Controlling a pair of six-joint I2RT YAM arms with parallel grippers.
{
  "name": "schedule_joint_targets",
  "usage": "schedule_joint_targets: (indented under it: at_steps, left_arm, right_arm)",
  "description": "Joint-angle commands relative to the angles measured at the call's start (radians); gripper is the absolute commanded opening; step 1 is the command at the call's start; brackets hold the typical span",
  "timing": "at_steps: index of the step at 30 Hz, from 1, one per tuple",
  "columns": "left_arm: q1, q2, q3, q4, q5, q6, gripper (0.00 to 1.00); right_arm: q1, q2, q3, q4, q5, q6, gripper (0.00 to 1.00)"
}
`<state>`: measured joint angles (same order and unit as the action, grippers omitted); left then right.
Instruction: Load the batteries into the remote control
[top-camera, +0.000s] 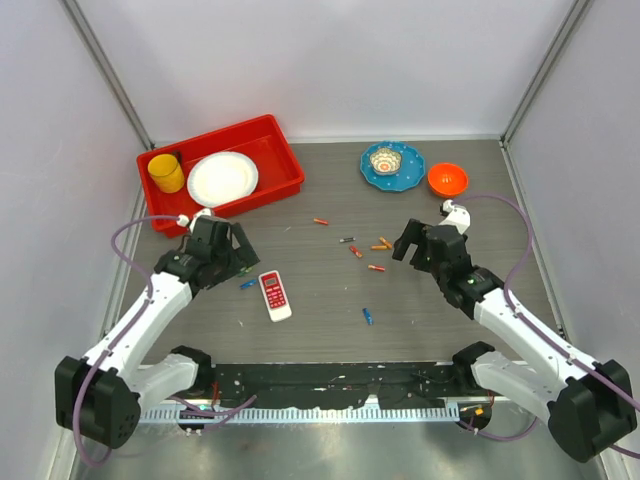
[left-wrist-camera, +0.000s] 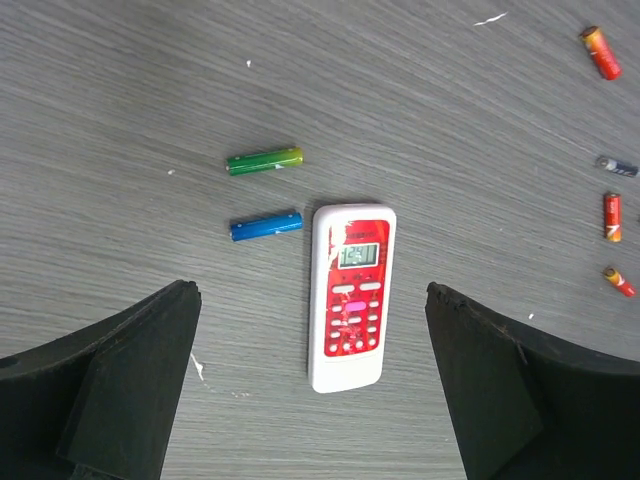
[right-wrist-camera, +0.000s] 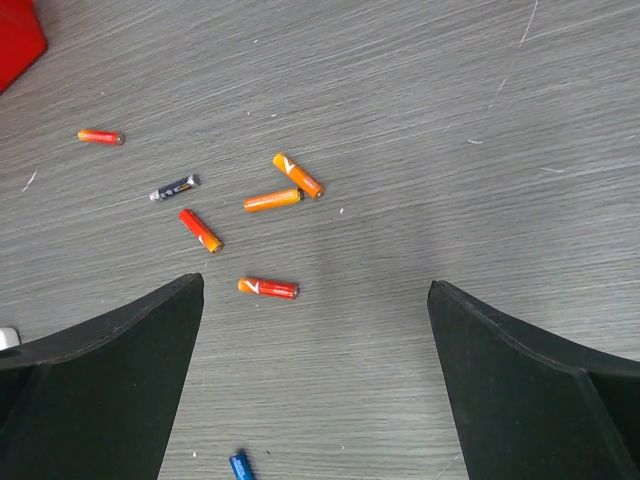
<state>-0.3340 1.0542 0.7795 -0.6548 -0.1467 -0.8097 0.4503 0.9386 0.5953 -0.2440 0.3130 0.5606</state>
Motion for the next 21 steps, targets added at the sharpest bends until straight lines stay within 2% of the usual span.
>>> schedule_joint_targets:
  at_steps: [1, 3, 4, 6, 13, 21]
  left_arm:
    - [-0.016, -0.063, -0.005, 0.044, 0.015, 0.040, 0.99]
    - [-0.046, -0.098, -0.028, 0.058, -0.025, 0.018, 1.00]
    - [-0.097, -0.106, -0.043, 0.066, -0.046, -0.017, 1.00]
    - [-0.154, -0.096, -0.043, 0.060, -0.126, -0.057, 1.00]
    - [-0.399, 0.098, 0.016, 0.018, -0.289, -0.229, 1.00]
    - [-0.412, 0.217, 0.026, 0.021, -0.333, -0.342, 1.00]
  right_arm:
    - [0.002, -0.037, -0.045, 0.113, -0.066, 0.048, 1.00]
    - [0.002, -0.032, -0.017, 0.083, -0.124, 0.000, 1.00]
    - [0.004, -0.011, 0.001, 0.062, -0.136, -0.022, 1.00]
    - [0.004, 0.009, 0.043, 0.019, -0.123, -0.036, 1.00]
    - [0.004, 0.008, 0.034, 0.025, -0.127, -0.025, 1.00]
    - [0.005, -0.009, 0.024, -0.003, -0.115, -0.016, 1.00]
